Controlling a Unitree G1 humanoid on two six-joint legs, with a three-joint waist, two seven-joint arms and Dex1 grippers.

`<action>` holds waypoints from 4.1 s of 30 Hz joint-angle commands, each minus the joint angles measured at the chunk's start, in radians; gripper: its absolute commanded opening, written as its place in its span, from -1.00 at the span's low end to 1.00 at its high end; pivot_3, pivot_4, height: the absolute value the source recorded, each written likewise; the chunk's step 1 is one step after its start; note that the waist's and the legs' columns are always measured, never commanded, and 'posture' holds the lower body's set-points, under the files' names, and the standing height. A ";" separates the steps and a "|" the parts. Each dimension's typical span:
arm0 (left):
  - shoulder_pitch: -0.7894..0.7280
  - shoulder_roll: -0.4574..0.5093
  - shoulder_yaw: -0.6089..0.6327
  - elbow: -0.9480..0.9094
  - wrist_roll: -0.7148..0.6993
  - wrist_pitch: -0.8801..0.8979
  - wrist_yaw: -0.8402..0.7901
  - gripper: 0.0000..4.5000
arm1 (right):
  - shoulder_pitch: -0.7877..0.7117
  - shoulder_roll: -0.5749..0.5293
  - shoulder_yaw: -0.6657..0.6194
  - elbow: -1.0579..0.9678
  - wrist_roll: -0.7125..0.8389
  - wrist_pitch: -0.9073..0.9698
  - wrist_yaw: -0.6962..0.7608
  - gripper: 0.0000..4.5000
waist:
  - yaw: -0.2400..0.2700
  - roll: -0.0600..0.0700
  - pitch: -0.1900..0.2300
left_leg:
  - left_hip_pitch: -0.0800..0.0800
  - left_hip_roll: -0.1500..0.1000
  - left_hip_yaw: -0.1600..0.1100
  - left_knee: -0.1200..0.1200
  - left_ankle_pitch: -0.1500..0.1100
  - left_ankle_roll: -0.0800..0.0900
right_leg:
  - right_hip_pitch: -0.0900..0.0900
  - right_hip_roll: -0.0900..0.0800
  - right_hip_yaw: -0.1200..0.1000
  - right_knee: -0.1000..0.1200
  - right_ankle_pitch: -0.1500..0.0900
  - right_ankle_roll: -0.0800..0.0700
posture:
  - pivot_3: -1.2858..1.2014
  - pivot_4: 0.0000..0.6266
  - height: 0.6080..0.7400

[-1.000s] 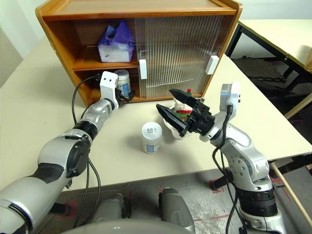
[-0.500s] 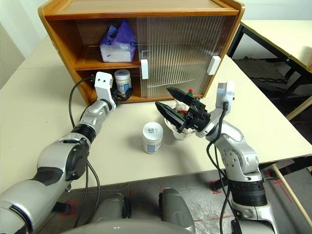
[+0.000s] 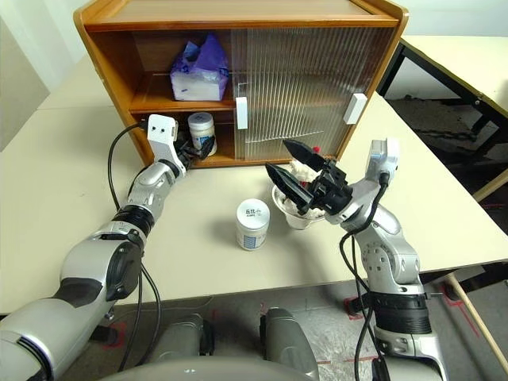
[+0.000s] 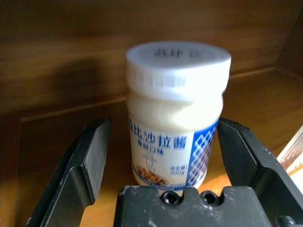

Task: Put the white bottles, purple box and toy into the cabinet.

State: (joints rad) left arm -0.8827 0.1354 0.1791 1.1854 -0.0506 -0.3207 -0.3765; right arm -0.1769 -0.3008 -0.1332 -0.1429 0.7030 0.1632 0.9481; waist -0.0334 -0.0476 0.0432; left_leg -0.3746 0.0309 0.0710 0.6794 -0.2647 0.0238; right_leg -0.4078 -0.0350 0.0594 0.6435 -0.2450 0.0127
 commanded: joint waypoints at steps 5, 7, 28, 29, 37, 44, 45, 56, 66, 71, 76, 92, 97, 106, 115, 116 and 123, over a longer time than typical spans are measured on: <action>0.063 0.004 -0.006 -0.069 -0.027 0.009 -0.024 0.99 | -0.011 0.002 -0.014 0.042 0.004 -0.033 0.022 1.00 | 0.000 0.000 0.000 | 0.000 0.000 0.000 0.000 0.000 0.000 | 0.000 0.000 0.000 0.000 0.001 -0.001 | 0.05 -1.00 1.00; 0.082 0.006 -0.009 -0.092 -0.032 0.016 -0.034 0.99 | -0.017 0.004 -0.011 0.049 0.003 -0.035 0.025 1.00 | 0.000 0.000 0.000 | 0.000 0.000 0.000 0.000 0.000 0.000 | 0.000 0.000 0.000 0.001 0.001 -0.002 | 0.06 -1.00 1.00; 0.160 0.021 0.002 -0.263 -0.067 0.146 0.062 -0.99 | -0.048 0.004 0.000 0.087 -0.011 -0.050 0.053 1.00 | 0.008 0.001 -0.001 | 0.001 0.001 0.000 0.000 0.000 0.001 | 0.000 -0.001 0.000 0.001 0.002 -0.002 | 0.07 -1.00 1.00; 0.148 0.020 0.001 -0.247 -0.065 0.146 0.074 -0.99 | -0.049 0.004 0.000 0.086 -0.011 -0.050 0.053 1.00 | 0.009 0.001 -0.001 | 0.001 0.001 0.000 0.000 0.000 0.001 | 0.000 -0.001 0.000 0.001 0.002 -0.001 | 0.06 -1.00 1.00; 0.056 0.013 -0.018 -0.103 -0.034 0.104 0.121 -0.99 | -0.034 0.004 0.000 0.061 -0.013 -0.045 0.039 1.00 | 0.025 0.001 -0.001 | 0.001 -0.001 0.000 0.001 0.001 0.001 | 0.001 0.000 0.000 0.001 0.003 0.000 | 0.05 -1.00 1.00; -0.004 -0.011 -0.037 -0.026 -0.009 0.088 0.126 -0.99 | -0.031 -0.005 -0.002 0.052 -0.016 -0.041 0.034 1.00 | 0.030 0.001 -0.001 | 0.001 -0.001 0.000 0.001 0.002 0.003 | 0.001 0.000 0.000 0.001 0.004 0.000 | 0.05 -1.00 1.00; -0.009 -0.015 -0.037 -0.021 -0.007 0.087 0.128 -0.99 | -0.031 -0.005 -0.002 0.051 -0.016 -0.041 0.033 1.00 | 0.033 0.001 -0.001 | 0.001 -0.001 0.000 0.001 0.002 0.003 | 0.001 0.000 -0.001 0.001 0.004 0.000 | 0.05 -1.00 1.00; -0.034 -0.042 -0.060 0.016 0.011 0.105 0.110 -0.99 | -0.039 0.005 0.010 0.055 -0.024 -0.043 0.029 1.00 | 0.053 0.001 -0.001 | 0.000 -0.002 0.000 0.002 0.003 0.003 | 0.001 0.000 -0.001 0.000 0.005 0.000 | 0.05 -1.00 1.00; -0.041 -0.046 -0.072 0.023 0.024 0.108 0.107 -0.99 | -0.039 0.010 0.016 0.053 -0.031 -0.049 0.029 1.00 | 0.025 0.001 -0.001 | 0.000 -0.002 0.000 0.002 0.003 0.003 | 0.001 0.002 0.000 -0.001 0.005 -0.001 | 0.04 -1.00 1.00; -0.041 -0.051 -0.070 0.023 0.018 0.105 0.098 -0.99 | -0.038 0.010 0.018 0.052 -0.038 -0.051 0.030 1.00 | 0.021 0.001 -0.001 | 0.000 -0.002 0.000 0.002 0.003 0.003 | 0.001 0.001 0.000 -0.001 0.005 0.000 | 0.04 -1.00 1.00; -0.031 -0.044 -0.065 0.006 0.014 0.092 0.101 -0.99 | -0.038 0.012 0.018 0.053 -0.040 -0.051 0.030 1.00 | 0.021 0.001 -0.001 | 0.000 -0.002 0.000 0.002 0.003 0.003 | 0.001 0.001 0.000 -0.001 0.004 0.000 | 0.04 -1.00 1.00; -0.101 0.012 -0.075 0.094 0.050 0.116 0.136 -0.99 | -0.025 -0.007 0.004 0.029 -0.036 -0.042 0.029 1.00 | 0.018 0.001 -0.001 | 0.000 -0.002 0.000 0.002 0.002 0.003 | 0.000 0.001 0.000 -0.001 0.004 0.000 | 0.01 -1.00 1.00; -0.121 0.014 -0.068 0.118 0.057 0.126 0.154 -0.99 | -0.004 -0.013 0.003 0.004 -0.035 -0.038 0.020 1.00 | 0.007 0.001 -0.001 | 0.000 -0.002 0.000 0.002 0.002 0.002 | 0.001 0.001 0.000 -0.001 0.004 0.000 | 0.00 -1.00 1.00; -0.159 -0.011 -0.080 0.140 0.077 0.138 0.106 -0.99 | 0.022 -0.026 -0.005 -0.039 -0.029 -0.032 -0.008 1.00 | -0.010 0.001 -0.001 | 0.000 -0.002 0.000 0.002 0.002 0.002 | 0.001 0.001 0.000 -0.001 0.004 0.001 | -0.03 -1.00 1.00; -0.175 -0.043 -0.085 0.140 0.078 0.128 0.022 -0.99 | 0.044 -0.028 0.004 -0.055 -0.028 -0.031 -0.022 1.00 | -0.027 0.001 -0.001 | 0.000 -0.002 0.000 0.002 0.002 0.002 | 0.001 0.001 0.000 -0.001 0.004 0.001 | -0.02 -1.00 1.00; -0.174 -0.044 -0.084 0.138 0.076 0.126 0.014 -0.99 | 0.043 -0.027 0.005 -0.054 -0.029 -0.031 -0.022 1.00 | -0.029 0.001 -0.001 | 0.000 -0.002 0.000 0.002 0.002 0.002 | 0.001 0.001 0.000 -0.001 0.004 0.001 | -0.02 -1.00 1.00; -0.082 0.010 -0.045 0.065 0.008 0.062 -0.171 -0.99 | 0.019 -0.025 0.010 -0.010 -0.037 -0.038 -0.003 1.00 | -0.035 0.002 -0.002 | 0.001 -0.002 0.000 0.001 0.002 0.002 | 0.001 0.002 0.001 -0.001 0.004 0.001 | 0.01 -1.00 1.00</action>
State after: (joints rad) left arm -1.0001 0.1189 0.1158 1.2712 -0.0179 -0.2350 -0.4958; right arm -0.1502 -0.3220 -0.1260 -0.1783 0.6678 0.1270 0.9344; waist -0.0684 -0.0461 0.0414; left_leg -0.3737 0.0296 0.0708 0.6808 -0.2625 0.0260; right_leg -0.4071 -0.0330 0.0603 0.6430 -0.2415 0.0134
